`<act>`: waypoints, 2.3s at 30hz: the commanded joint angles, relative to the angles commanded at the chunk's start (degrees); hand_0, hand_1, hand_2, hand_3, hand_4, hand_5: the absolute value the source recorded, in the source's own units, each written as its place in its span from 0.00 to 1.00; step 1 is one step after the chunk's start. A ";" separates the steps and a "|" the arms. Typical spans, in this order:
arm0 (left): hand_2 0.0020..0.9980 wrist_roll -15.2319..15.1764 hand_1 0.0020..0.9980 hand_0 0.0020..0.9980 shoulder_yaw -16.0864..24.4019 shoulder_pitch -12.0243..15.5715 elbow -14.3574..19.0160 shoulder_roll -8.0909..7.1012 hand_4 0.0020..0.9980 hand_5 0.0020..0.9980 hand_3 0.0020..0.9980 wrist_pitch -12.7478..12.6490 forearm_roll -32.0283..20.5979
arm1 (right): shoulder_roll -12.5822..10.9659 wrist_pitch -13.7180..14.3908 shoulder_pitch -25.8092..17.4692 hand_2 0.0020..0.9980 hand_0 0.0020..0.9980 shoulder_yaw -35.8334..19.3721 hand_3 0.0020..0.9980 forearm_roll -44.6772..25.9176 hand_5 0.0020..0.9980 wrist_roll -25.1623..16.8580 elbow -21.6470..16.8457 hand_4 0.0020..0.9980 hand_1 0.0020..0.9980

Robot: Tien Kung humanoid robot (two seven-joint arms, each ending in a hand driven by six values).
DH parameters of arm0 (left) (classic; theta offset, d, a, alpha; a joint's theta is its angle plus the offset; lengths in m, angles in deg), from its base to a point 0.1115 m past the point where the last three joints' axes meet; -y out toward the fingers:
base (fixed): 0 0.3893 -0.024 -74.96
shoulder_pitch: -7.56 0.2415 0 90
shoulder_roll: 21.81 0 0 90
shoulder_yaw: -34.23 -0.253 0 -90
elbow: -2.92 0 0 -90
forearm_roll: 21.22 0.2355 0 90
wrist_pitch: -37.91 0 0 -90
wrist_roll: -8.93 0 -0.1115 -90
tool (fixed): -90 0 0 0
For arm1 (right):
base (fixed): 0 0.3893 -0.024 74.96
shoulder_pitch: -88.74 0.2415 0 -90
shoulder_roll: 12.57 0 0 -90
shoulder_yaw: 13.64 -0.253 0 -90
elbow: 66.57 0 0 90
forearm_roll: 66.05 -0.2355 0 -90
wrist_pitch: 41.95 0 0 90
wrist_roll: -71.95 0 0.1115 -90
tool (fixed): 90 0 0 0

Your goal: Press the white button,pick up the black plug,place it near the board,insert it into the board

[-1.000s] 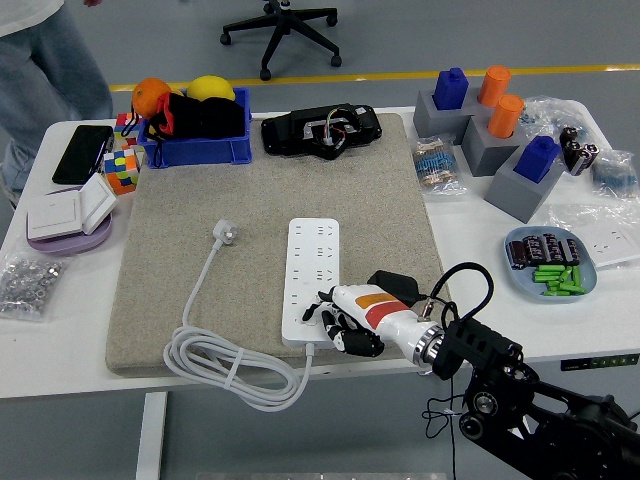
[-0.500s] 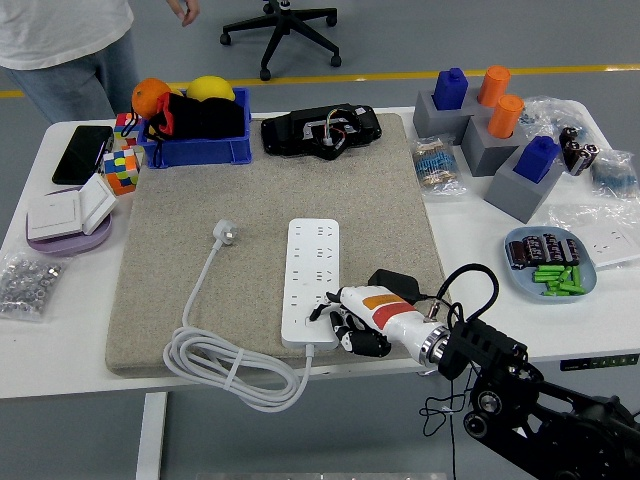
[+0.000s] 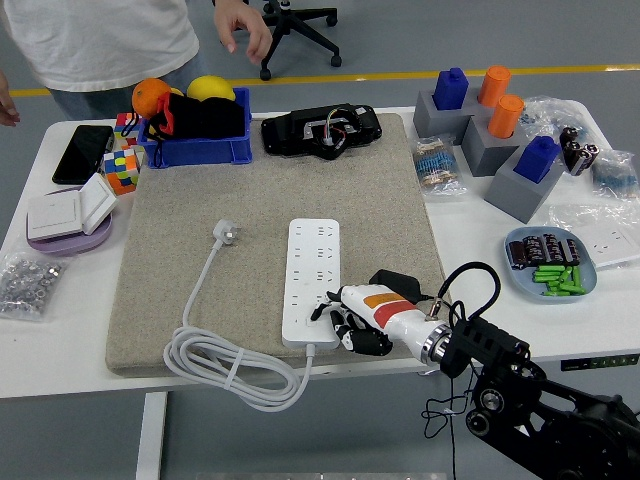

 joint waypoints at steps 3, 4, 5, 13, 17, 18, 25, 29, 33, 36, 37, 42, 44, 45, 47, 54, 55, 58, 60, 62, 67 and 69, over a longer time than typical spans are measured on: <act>0.51 0.04 0.50 0.47 0.12 0.00 0.00 0.01 0.57 0.28 0.58 0.02 0.25 | -0.08 -0.25 0.05 0.11 0.00 -1.13 0.61 -0.28 0.00 0.10 -1.77 0.20 0.00; 0.51 0.05 0.50 0.47 0.14 0.00 0.00 0.01 0.57 0.28 0.58 0.02 0.29 | -0.10 -0.29 0.04 0.11 0.00 -1.41 0.60 -0.29 0.00 0.12 -2.18 0.20 0.00; 0.51 0.04 0.50 0.47 0.10 0.00 0.00 0.01 0.57 0.28 0.58 0.01 0.27 | -0.12 -0.33 0.02 0.11 0.00 -1.65 0.60 -0.33 0.00 0.13 -2.54 0.20 0.00; 0.51 -0.02 0.50 0.47 0.08 -0.02 0.00 0.04 0.57 0.28 0.58 -0.03 -0.10 | -0.18 0.60 -0.65 0.12 0.00 -4.95 0.61 0.78 0.00 -1.44 -4.63 0.21 0.00; 0.51 -0.01 0.50 0.47 0.11 -0.09 0.00 0.04 0.57 0.28 0.58 -0.02 0.02 | -0.20 -0.19 -1.27 0.20 0.09 -7.64 0.65 -0.27 0.00 -3.04 -3.83 0.42 0.14; 0.51 0.00 0.50 0.47 0.15 -0.08 0.00 0.07 0.57 0.28 0.58 -0.04 0.03 | -0.19 -0.67 -1.58 0.20 0.09 -8.61 0.65 -1.59 0.00 -3.89 -3.37 0.42 0.14; 0.51 0.05 0.50 0.47 0.17 0.07 0.00 0.22 0.57 0.28 0.58 -0.04 0.09 | -0.02 -3.10 -3.35 0.62 0.62 -13.57 0.80 -2.35 0.24 -5.25 -2.02 0.95 0.65; 0.51 0.09 0.50 0.47 -0.10 0.03 0.00 0.26 0.57 0.28 0.58 0.03 0.00 | -0.02 -4.30 -4.27 0.88 0.89 -15.73 0.95 -0.81 0.38 -5.28 -1.16 1.00 0.90; 0.51 0.14 0.50 0.47 -0.16 0.05 0.00 0.30 0.57 0.28 0.58 0.06 0.03 | -0.07 -4.93 -4.84 0.88 0.89 -16.69 0.95 0.06 0.38 -4.87 -0.66 1.00 0.90; 0.51 0.14 0.50 0.47 -0.34 0.00 0.00 0.30 0.57 0.28 0.58 0.06 -0.15 | -0.12 -4.94 -5.18 0.98 0.97 -17.05 1.00 0.41 0.67 -4.89 -0.48 1.00 0.98; 0.51 0.15 0.50 0.47 -0.34 -0.03 0.00 0.29 0.57 0.28 0.58 0.06 -0.13 | -0.12 -4.88 -5.23 0.98 0.97 -17.14 1.00 0.57 0.67 -4.91 -0.41 1.00 0.98; 0.51 0.18 0.50 0.47 -0.52 -0.07 0.00 0.20 0.57 0.28 0.58 0.14 -0.04 | -0.19 -3.62 -5.66 1.00 1.00 -17.76 1.00 3.21 0.69 -5.06 0.75 1.00 1.00; 0.51 0.19 0.50 0.47 -0.60 -0.06 0.00 0.18 0.57 0.28 0.58 0.16 -0.05 | -0.35 -1.89 -5.95 1.00 1.00 -18.04 1.00 4.44 0.69 -5.58 1.52 1.00 1.00; 0.51 0.20 0.50 0.47 -0.58 -0.06 0.00 0.18 0.57 0.28 0.58 0.17 -0.02 | -0.39 -1.57 -6.04 1.00 1.00 -18.15 1.00 4.66 0.69 -5.70 1.75 1.00 1.00; 0.51 0.22 0.50 0.47 -0.58 -0.01 0.00 0.16 0.57 0.28 0.58 0.19 0.04 | -0.56 -1.07 -6.35 0.87 0.92 -18.47 0.92 5.01 0.40 -6.32 2.64 1.00 0.90; 0.51 0.29 0.50 0.47 -0.60 0.05 0.00 0.10 0.57 0.28 0.58 0.25 0.29 | -0.76 -1.11 -7.16 0.74 0.86 -19.05 0.82 6.92 0.27 -6.92 5.98 1.00 0.79; 0.51 0.27 0.50 0.47 -0.66 0.05 0.00 0.09 0.57 0.28 0.58 0.24 0.24 | -0.80 -1.02 -7.31 0.74 0.86 -18.97 0.82 7.02 0.27 -7.14 6.34 1.00 0.79; 0.51 0.27 0.50 0.47 -0.66 0.07 0.00 0.11 0.57 0.28 0.58 0.25 0.28 | -0.85 -0.30 -7.61 0.68 0.84 -18.69 0.77 7.38 0.23 -7.88 7.29 1.00 0.73; 0.51 0.22 0.50 0.47 -0.81 0.07 0.00 0.17 0.57 0.28 0.58 0.23 0.10 | -0.82 0.53 -7.86 0.68 0.84 -18.72 0.77 7.66 0.23 -8.77 8.02 1.00 0.73; 0.51 0.18 0.50 0.47 -0.85 0.04 0.00 0.22 0.57 0.28 0.58 0.21 -0.03 | -0.80 1.16 -7.95 0.68 0.84 -18.69 0.77 7.48 0.23 -9.44 8.49 1.00 0.73; 0.51 0.18 0.50 0.47 -0.64 0.11 0.00 0.32 0.57 0.27 0.58 0.23 0.10 | -0.69 3.32 -8.01 0.62 0.78 -18.77 0.72 7.04 0.18 -11.23 9.55 1.00 0.67; 0.51 0.17 0.50 0.47 -0.58 0.12 0.00 0.34 0.57 0.27 0.58 0.23 0.09 | -0.64 4.01 -7.99 0.62 0.78 -18.86 0.72 7.17 0.18 -11.71 9.81 1.00 0.67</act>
